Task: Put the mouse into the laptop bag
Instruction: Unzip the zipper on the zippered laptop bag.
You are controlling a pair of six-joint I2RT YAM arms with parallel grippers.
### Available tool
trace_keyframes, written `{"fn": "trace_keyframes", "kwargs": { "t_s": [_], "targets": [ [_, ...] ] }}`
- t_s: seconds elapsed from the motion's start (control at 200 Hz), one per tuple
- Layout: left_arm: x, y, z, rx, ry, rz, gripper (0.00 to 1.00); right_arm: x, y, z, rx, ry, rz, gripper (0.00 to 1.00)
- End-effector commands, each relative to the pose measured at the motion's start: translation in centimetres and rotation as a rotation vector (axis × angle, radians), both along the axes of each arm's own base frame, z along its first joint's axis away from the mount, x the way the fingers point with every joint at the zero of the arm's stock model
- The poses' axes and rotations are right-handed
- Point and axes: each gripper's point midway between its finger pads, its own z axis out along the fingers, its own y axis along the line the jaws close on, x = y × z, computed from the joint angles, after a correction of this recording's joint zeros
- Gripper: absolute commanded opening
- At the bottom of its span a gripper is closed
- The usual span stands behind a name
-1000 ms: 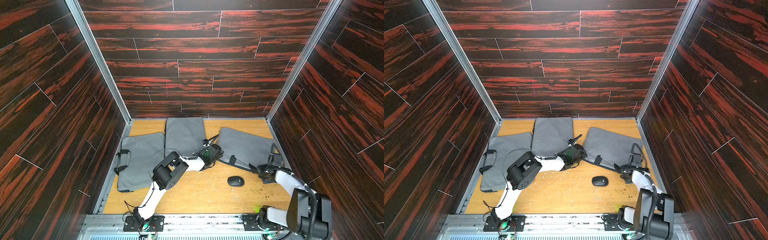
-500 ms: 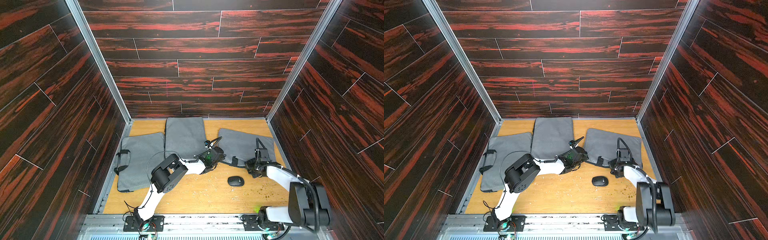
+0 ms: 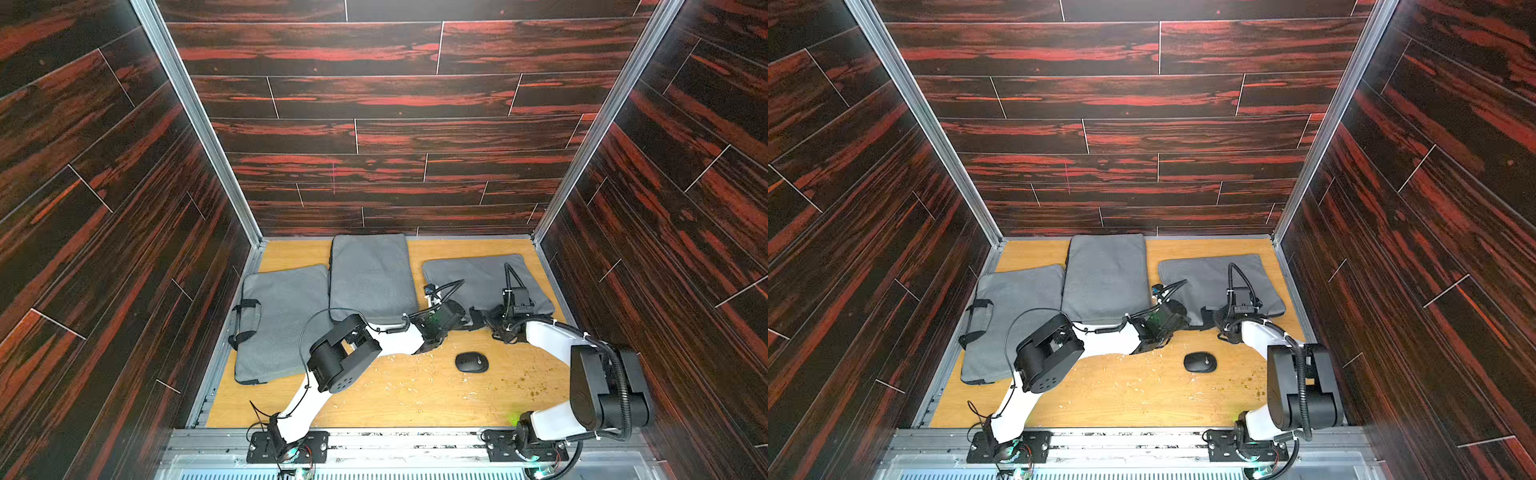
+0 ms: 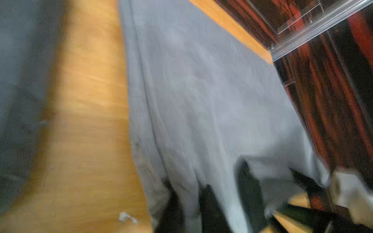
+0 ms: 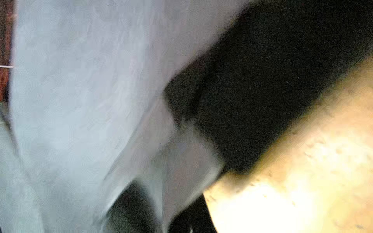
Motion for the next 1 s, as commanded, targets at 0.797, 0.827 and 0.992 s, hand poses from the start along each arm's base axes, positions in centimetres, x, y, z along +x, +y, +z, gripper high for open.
{"fn": "trace_keyframes", "kwargs": {
  "t_s": [0.797, 0.827, 0.992],
  "targets": [
    [2.6, 5.0, 0.6, -0.096, 0.073, 0.023, 0.83, -2.1, -0.6, 1.0, -0.099, -0.068, 0.043, 0.00],
    [2.6, 4.7, 0.3, -0.094, 0.079, 0.021, 0.83, -2.1, -0.6, 1.0, -0.098, -0.070, 0.043, 0.00],
    [3.3, 3.1, -1.0, -0.092, 0.116, -0.009, 0.83, -2.4, 0.2, 1.1, -0.067, -0.076, 0.074, 0.00]
  ]
}}
